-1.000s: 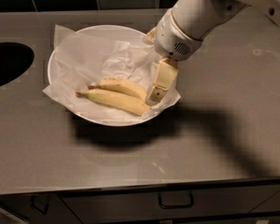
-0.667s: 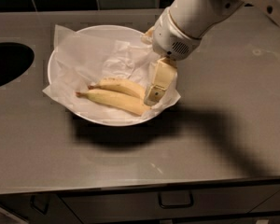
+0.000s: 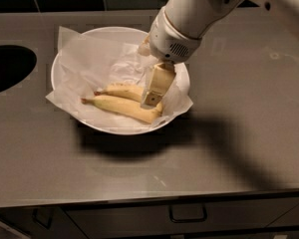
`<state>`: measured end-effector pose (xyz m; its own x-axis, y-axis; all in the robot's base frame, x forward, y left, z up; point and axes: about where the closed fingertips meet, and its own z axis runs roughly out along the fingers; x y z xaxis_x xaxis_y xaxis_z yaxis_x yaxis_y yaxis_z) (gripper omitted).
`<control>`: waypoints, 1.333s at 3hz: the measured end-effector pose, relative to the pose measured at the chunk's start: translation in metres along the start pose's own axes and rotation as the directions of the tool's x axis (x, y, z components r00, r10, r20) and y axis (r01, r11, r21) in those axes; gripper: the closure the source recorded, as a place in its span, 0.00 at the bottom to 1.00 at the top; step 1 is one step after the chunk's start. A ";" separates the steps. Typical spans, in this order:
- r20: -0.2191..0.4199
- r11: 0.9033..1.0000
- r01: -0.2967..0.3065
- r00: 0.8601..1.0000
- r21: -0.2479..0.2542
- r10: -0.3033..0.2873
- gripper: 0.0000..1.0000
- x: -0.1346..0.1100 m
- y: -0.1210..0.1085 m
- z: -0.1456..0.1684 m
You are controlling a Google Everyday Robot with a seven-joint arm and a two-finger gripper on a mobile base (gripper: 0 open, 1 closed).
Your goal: Pick banana from white bowl
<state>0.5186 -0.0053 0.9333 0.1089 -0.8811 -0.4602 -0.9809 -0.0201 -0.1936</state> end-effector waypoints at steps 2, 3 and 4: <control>-0.037 1.000 -0.021 0.999 -0.018 0.020 0.61 -0.001 -0.002 0.017; -0.081 0.999 -0.042 0.996 -0.033 0.039 0.63 0.006 0.000 0.028; -0.108 0.997 -0.063 0.992 -0.051 0.057 0.56 0.015 0.004 0.040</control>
Offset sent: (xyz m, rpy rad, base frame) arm 0.0098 0.0105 -0.0254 -0.0540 0.0465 -0.0305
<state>0.5231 0.0008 0.8908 0.0346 -0.9268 -0.3741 -0.9927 0.0114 -0.1201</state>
